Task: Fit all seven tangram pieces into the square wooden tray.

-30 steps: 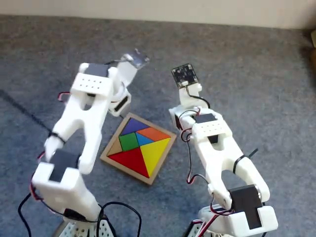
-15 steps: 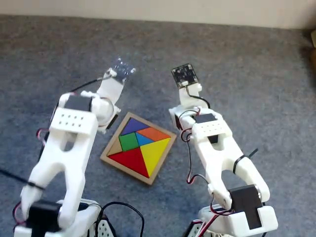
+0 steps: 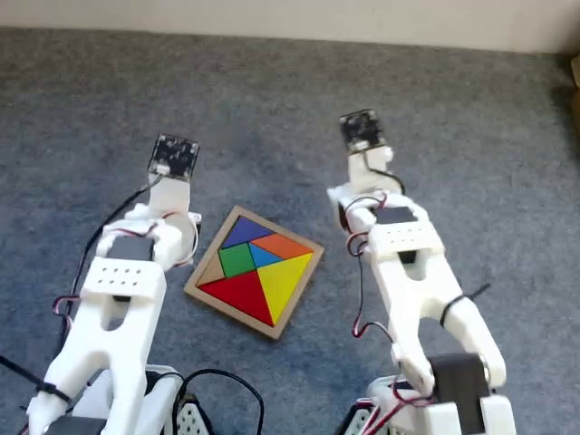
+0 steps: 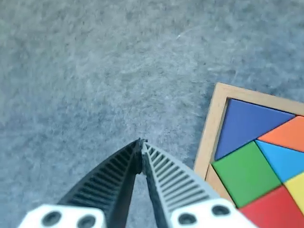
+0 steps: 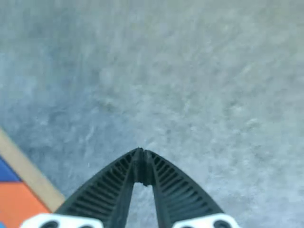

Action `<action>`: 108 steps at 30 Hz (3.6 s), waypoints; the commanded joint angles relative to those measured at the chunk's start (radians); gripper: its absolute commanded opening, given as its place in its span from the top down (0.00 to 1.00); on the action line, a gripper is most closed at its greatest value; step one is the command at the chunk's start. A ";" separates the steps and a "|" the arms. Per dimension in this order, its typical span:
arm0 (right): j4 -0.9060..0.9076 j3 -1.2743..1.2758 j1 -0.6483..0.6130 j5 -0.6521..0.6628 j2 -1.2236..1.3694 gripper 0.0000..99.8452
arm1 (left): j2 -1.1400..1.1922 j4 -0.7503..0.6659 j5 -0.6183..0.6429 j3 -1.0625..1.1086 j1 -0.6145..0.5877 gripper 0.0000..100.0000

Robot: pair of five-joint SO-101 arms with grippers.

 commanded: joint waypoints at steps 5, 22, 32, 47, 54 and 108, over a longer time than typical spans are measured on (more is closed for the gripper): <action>0.033 -0.015 0.082 -0.107 -0.254 0.99 | -0.068 -0.117 0.002 0.068 -0.018 0.99; 0.242 0.406 0.133 -0.101 -0.978 0.99 | -0.073 -0.169 0.094 0.064 -0.165 0.99; 0.285 0.714 0.160 -0.101 -1.283 0.99 | -0.435 -0.229 0.127 0.285 -0.176 0.99; 0.400 1.013 0.162 -0.103 -1.621 0.99 | -0.846 -0.227 0.068 0.510 -0.108 0.99; 0.403 1.063 0.162 -0.106 -1.632 0.99 | -0.964 -0.227 0.000 0.645 -0.033 0.99; 0.822 1.063 0.160 -0.104 -1.632 0.99 | -1.181 0.637 -0.038 0.662 -0.021 0.99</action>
